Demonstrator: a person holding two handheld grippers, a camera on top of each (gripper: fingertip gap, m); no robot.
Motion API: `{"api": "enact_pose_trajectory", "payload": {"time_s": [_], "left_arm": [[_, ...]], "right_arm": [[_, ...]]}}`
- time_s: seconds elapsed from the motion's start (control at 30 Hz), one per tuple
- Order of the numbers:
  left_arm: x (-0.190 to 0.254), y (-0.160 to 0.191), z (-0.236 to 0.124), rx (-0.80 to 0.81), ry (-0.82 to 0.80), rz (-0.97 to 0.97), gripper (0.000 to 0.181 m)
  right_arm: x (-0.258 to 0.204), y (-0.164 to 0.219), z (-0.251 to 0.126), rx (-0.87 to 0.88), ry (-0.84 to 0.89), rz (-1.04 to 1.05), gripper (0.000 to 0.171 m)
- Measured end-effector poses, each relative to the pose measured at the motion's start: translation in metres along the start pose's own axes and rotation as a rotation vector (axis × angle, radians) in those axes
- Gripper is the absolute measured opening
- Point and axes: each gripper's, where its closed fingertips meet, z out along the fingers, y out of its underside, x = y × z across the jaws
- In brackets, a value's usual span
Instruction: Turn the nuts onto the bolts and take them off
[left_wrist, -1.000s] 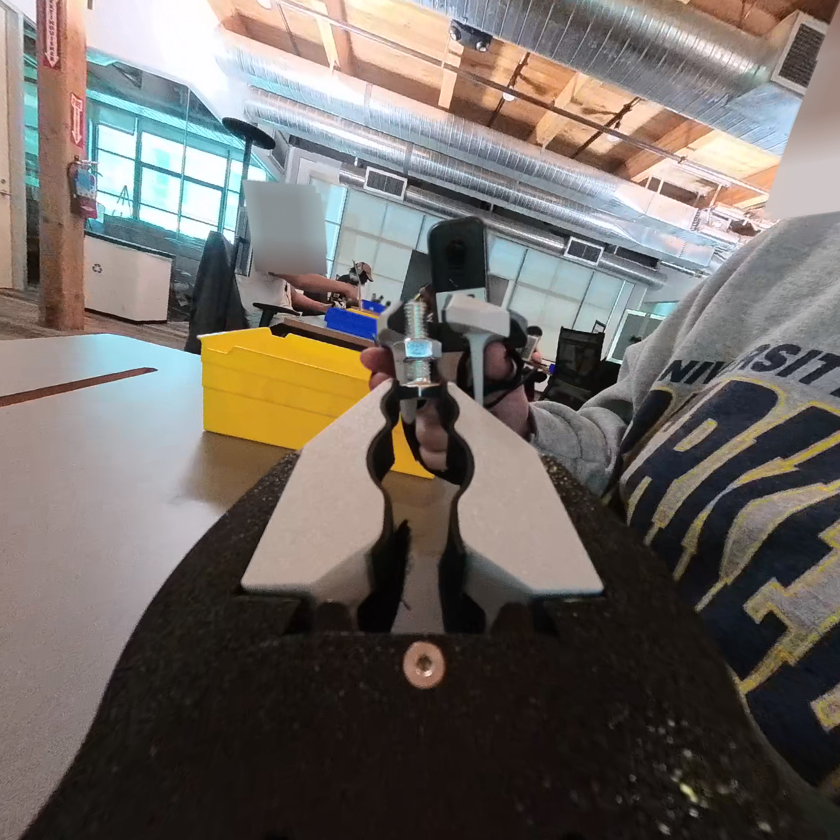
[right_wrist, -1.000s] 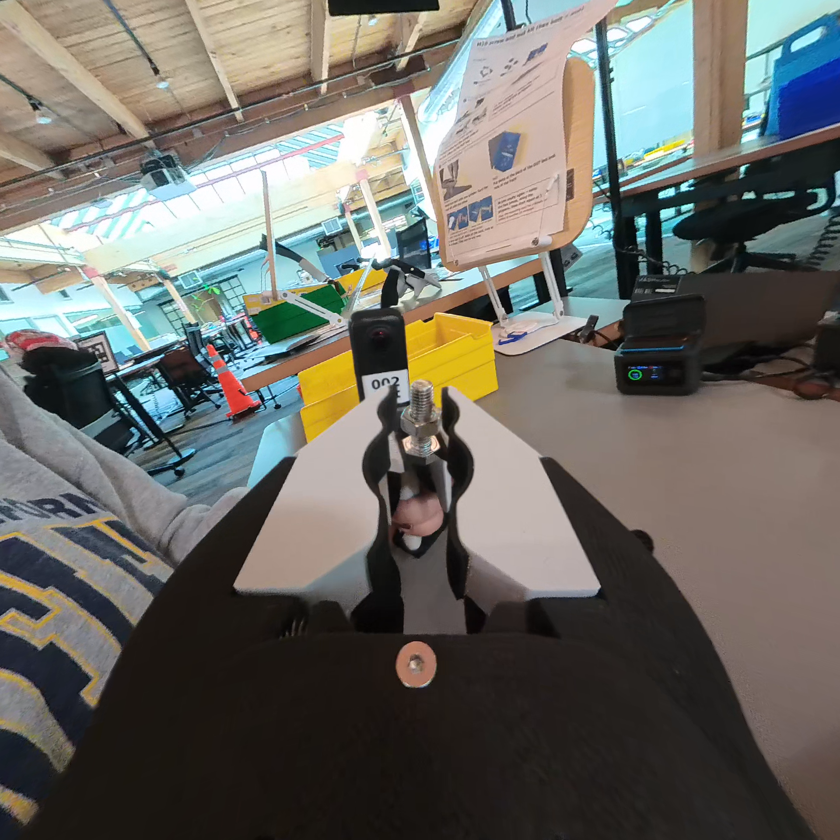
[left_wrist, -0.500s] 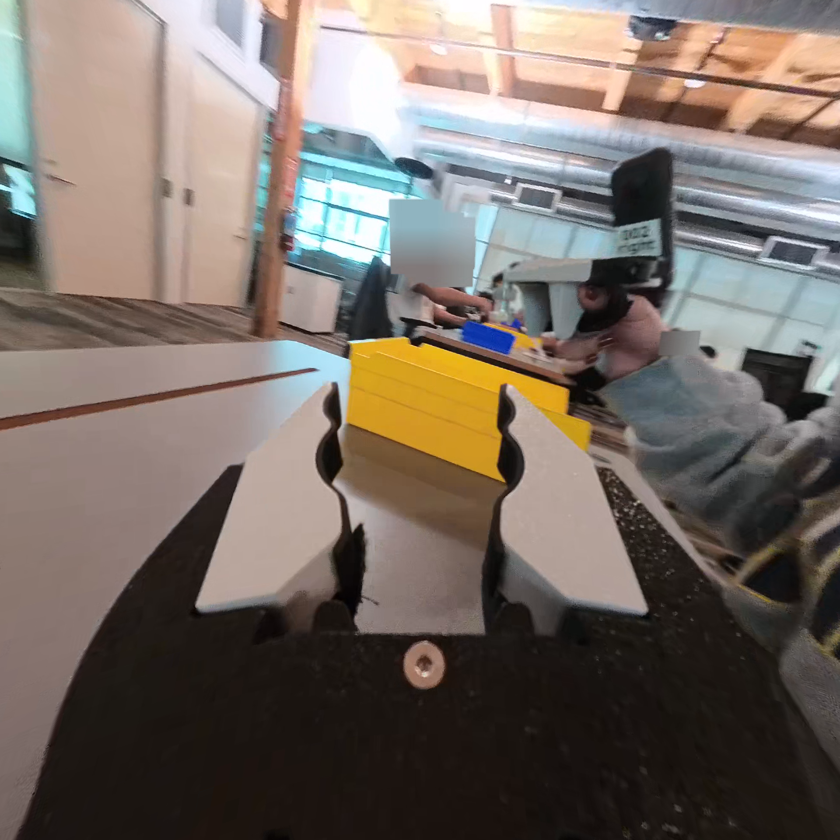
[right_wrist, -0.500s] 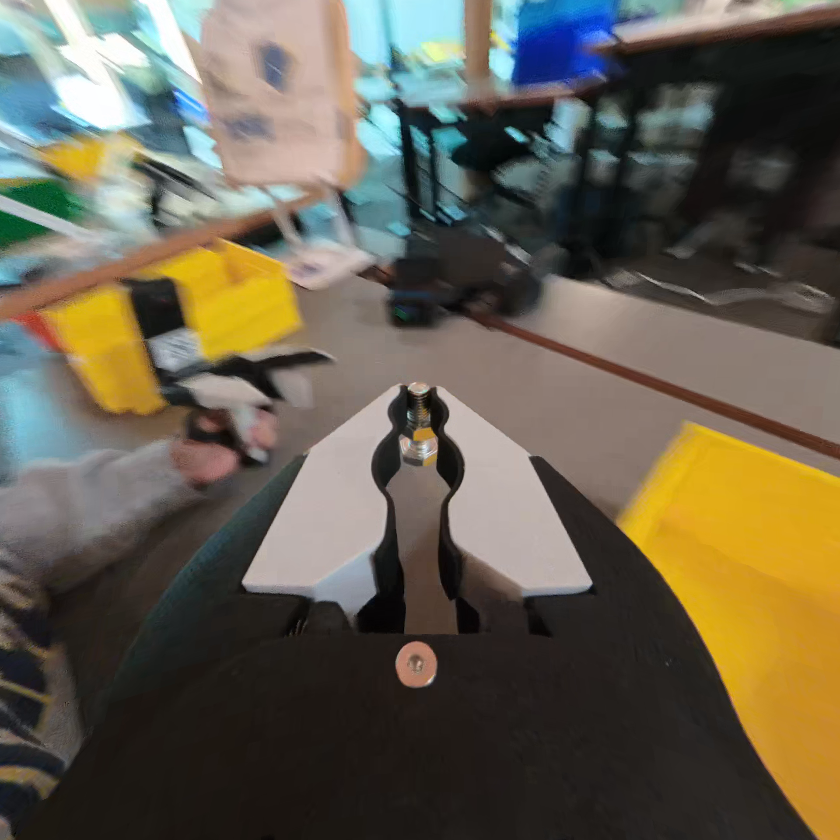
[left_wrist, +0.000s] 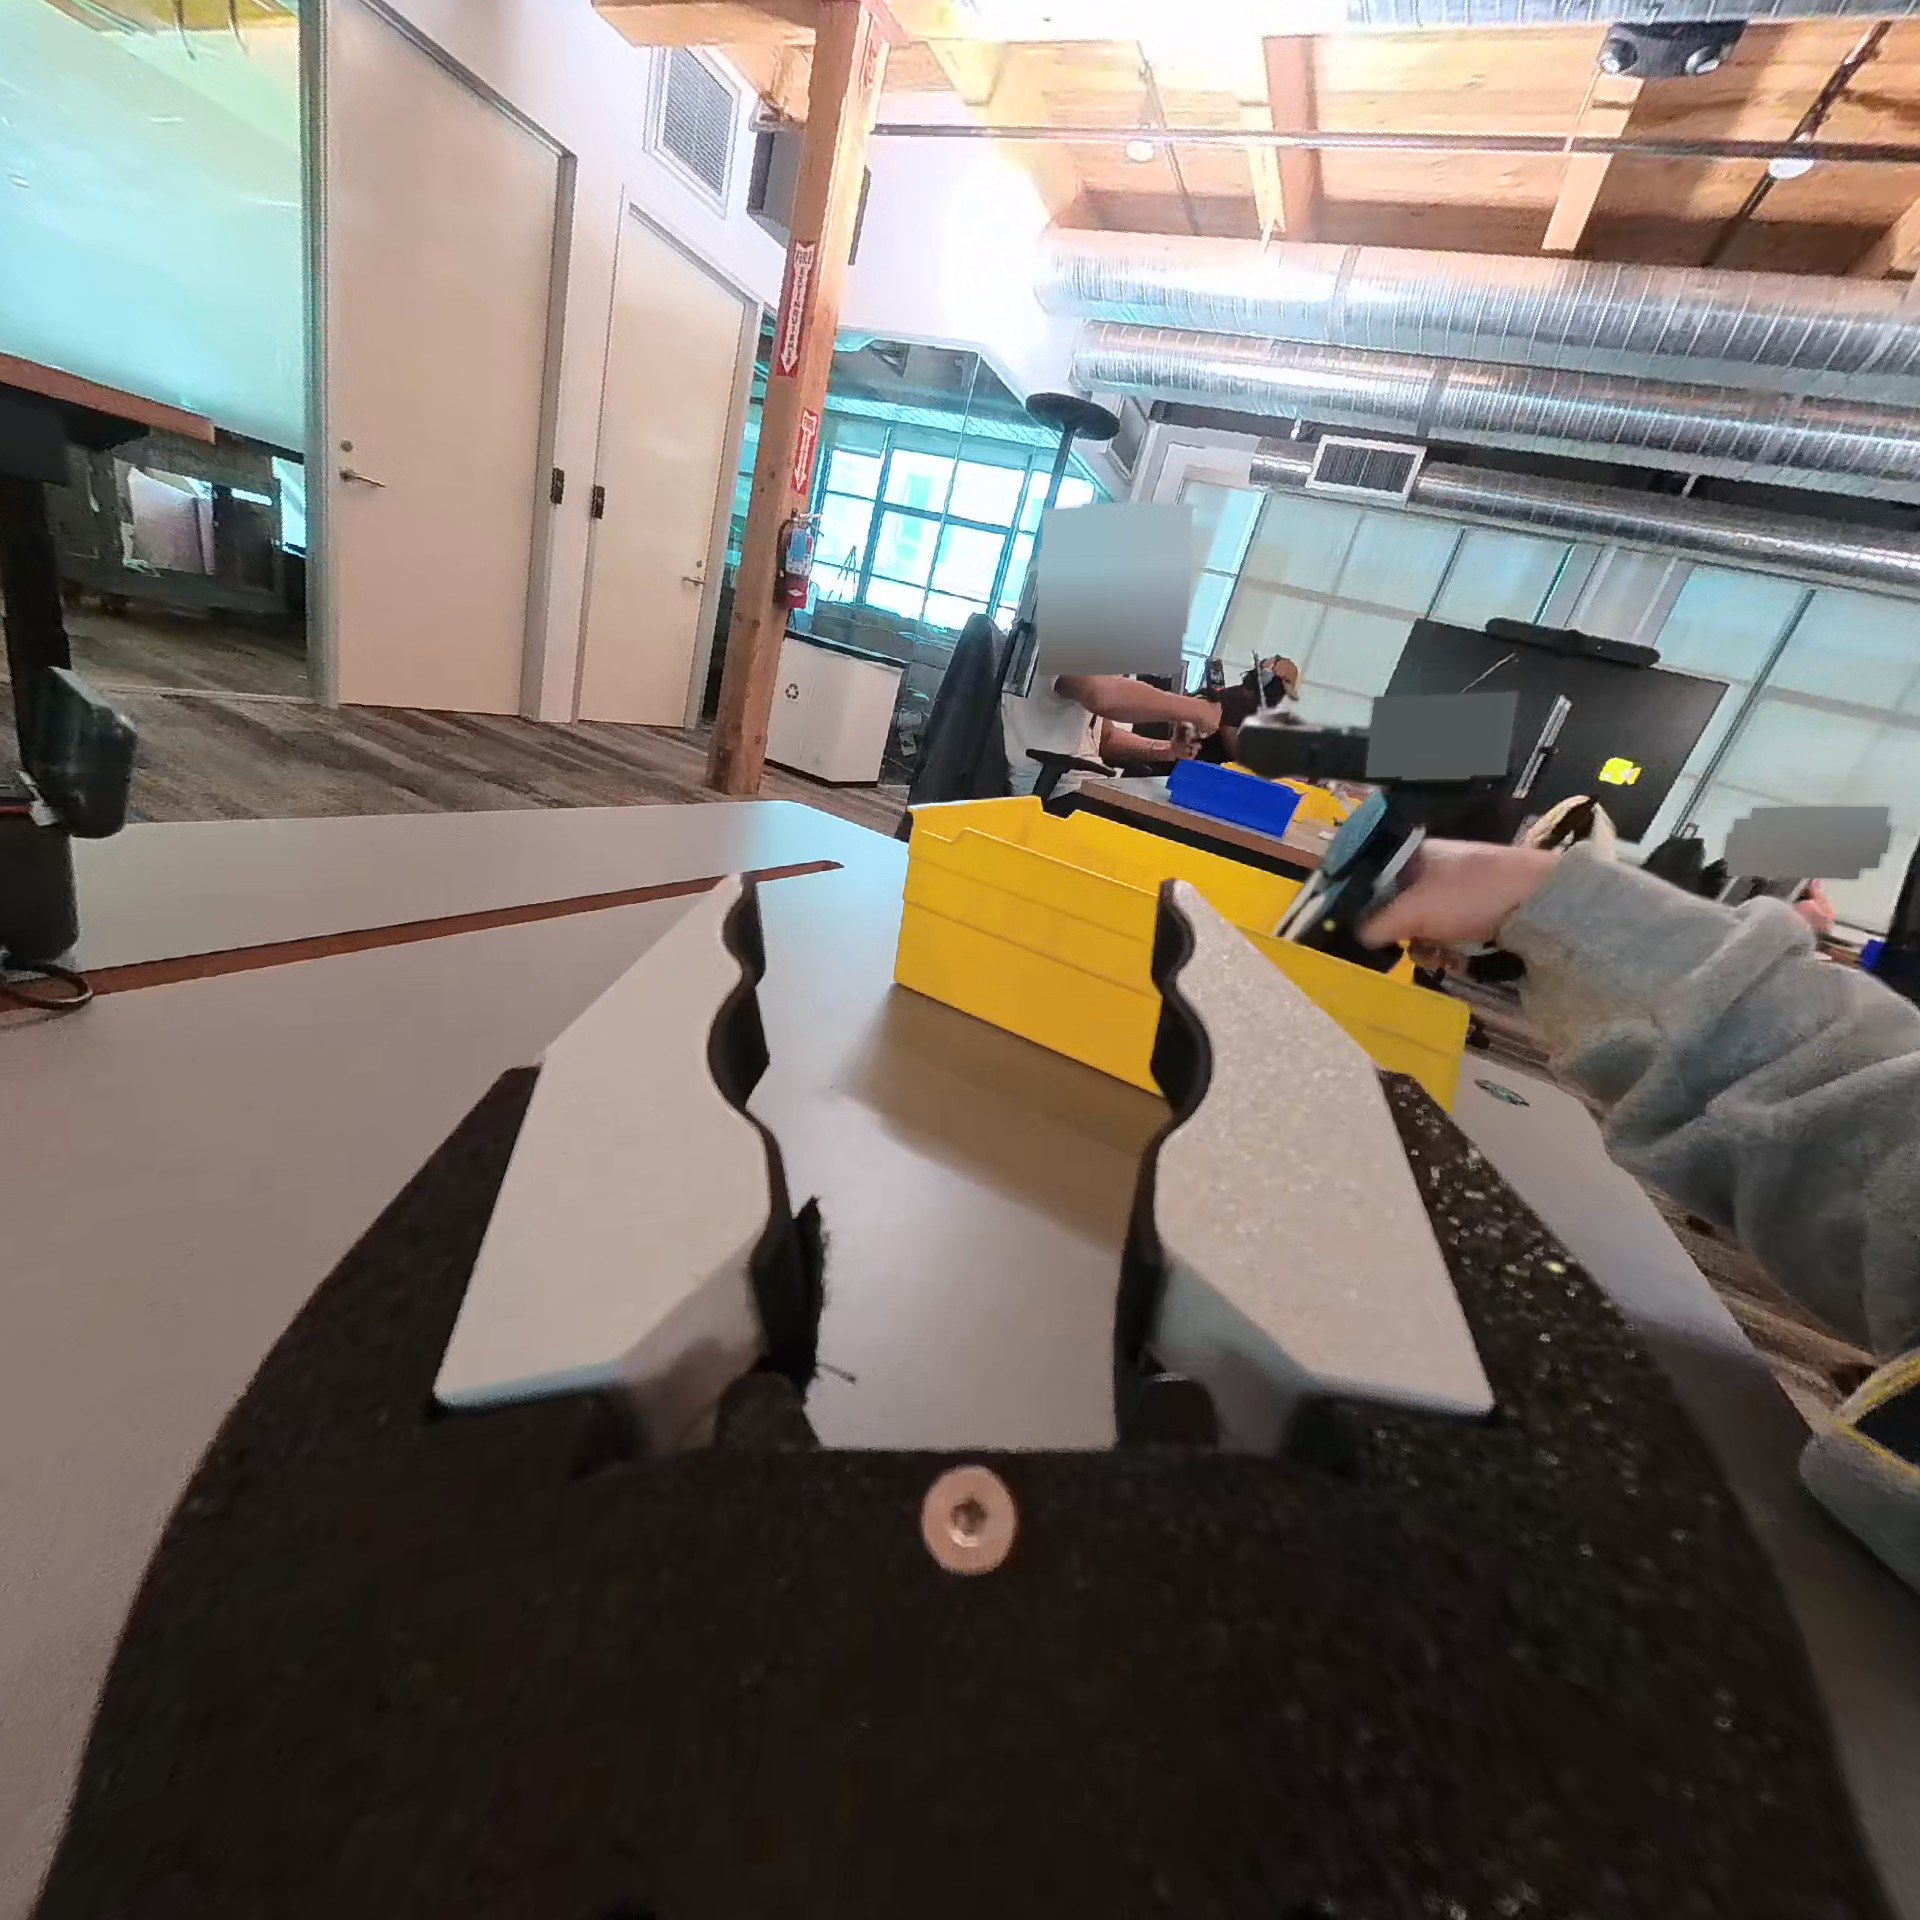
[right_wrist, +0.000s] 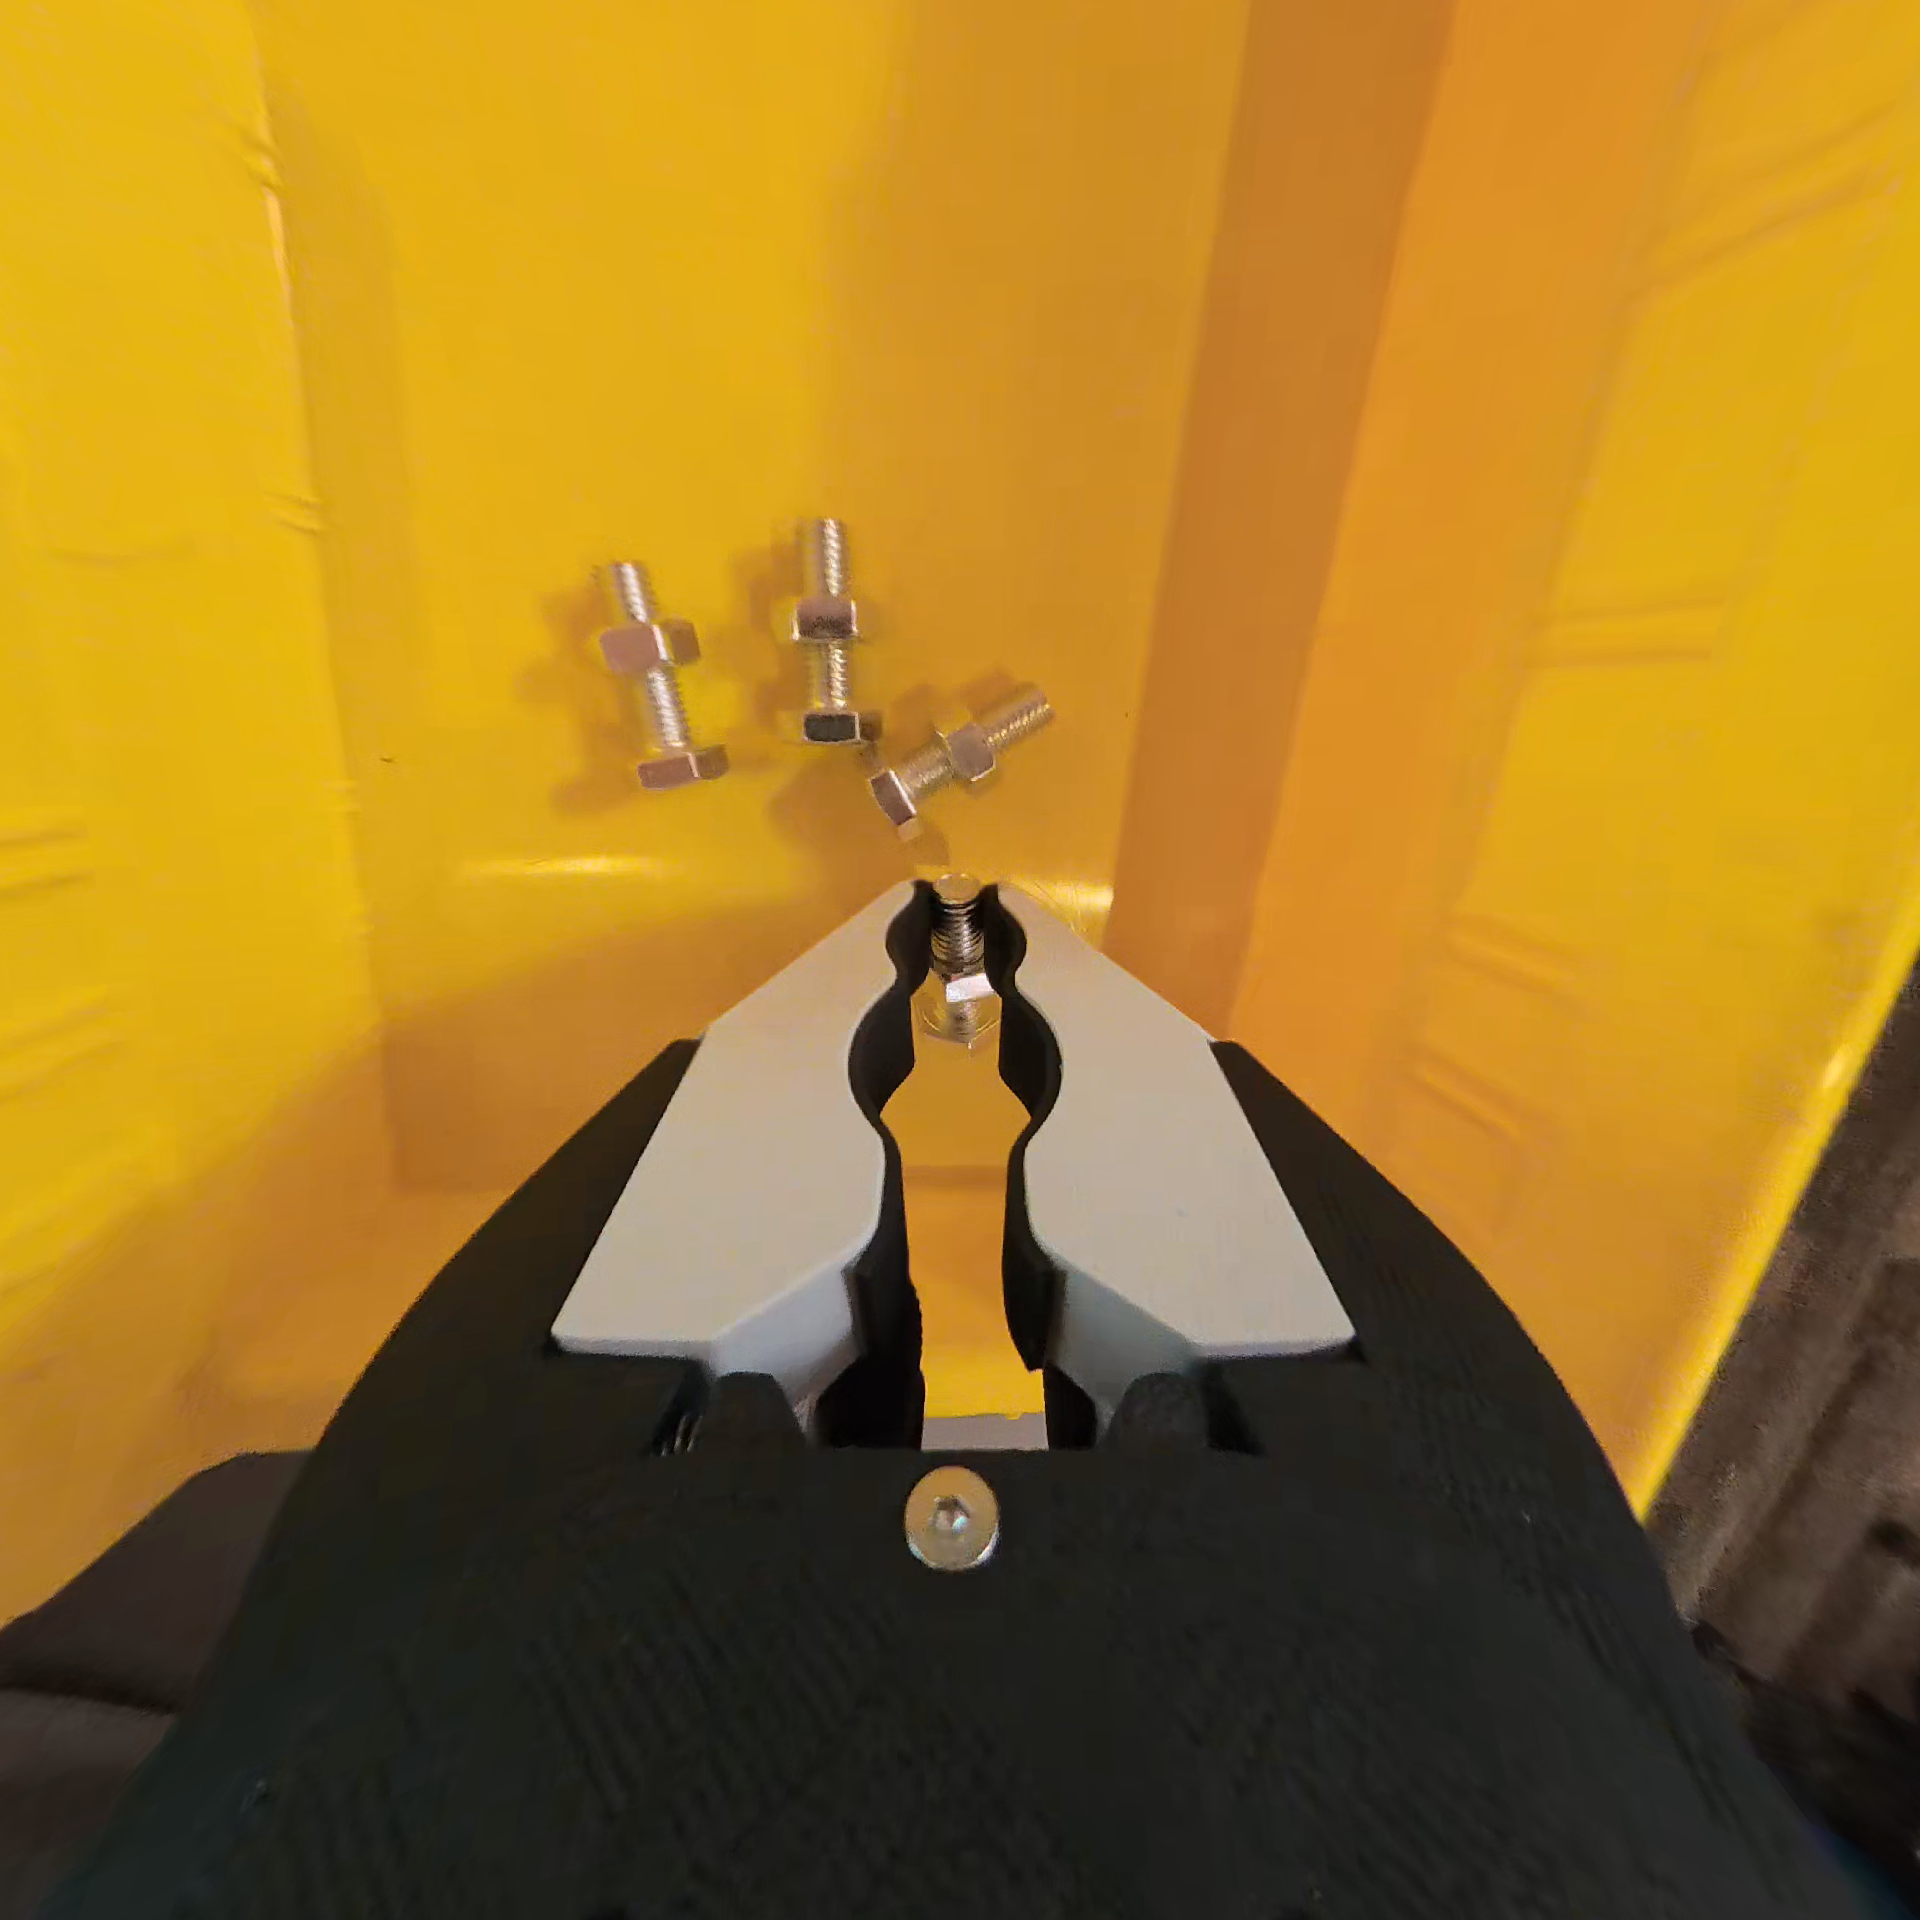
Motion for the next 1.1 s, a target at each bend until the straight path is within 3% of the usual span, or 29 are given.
{"api": "enact_pose_trajectory", "payload": {"time_s": [0.13,0.23,0.33,0.5,0.6,0.73,0.8,0.93,1.1], "left_arm": [[0.001,0.003,0.002,-0.005,0.001,-0.004,0.075],[0.0,0.007,0.003,-0.035,-0.011,0.028,0.075],[-0.002,0.007,0.004,-0.039,-0.016,0.026,0.076],[-0.011,0.001,0.001,-0.058,-0.075,0.082,0.076],[-0.009,-0.006,0.001,-0.11,-0.123,0.212,0.072],[-0.007,-0.01,0.004,-0.153,-0.17,0.333,0.08],[-0.008,-0.009,0.007,-0.19,-0.179,0.353,0.09],[-0.023,-0.019,0.009,-0.281,-0.371,0.274,0.078],[-0.055,-0.062,-0.053,-0.407,-0.693,0.255,0.088]], "right_arm": [[0.002,-0.001,0.006,0.02,-0.009,0.038,0.008],[-0.001,-0.008,-0.001,0.068,-0.042,0.065,0.036],[0.004,-0.025,-0.022,0.197,-0.03,0.083,0.05],[0.054,-0.042,-0.069,0.471,0.224,0.079,0.092],[0.082,-0.022,-0.068,0.456,0.284,0.103,0.114],[0.099,0.006,-0.045,0.363,0.174,0.138,0.114],[0.095,0.016,-0.035,0.333,0.077,0.144,0.095],[0.095,0.028,-0.025,0.322,0.017,0.172,0.071],[0.092,0.034,-0.014,0.285,0.055,0.136,0.047]]}}
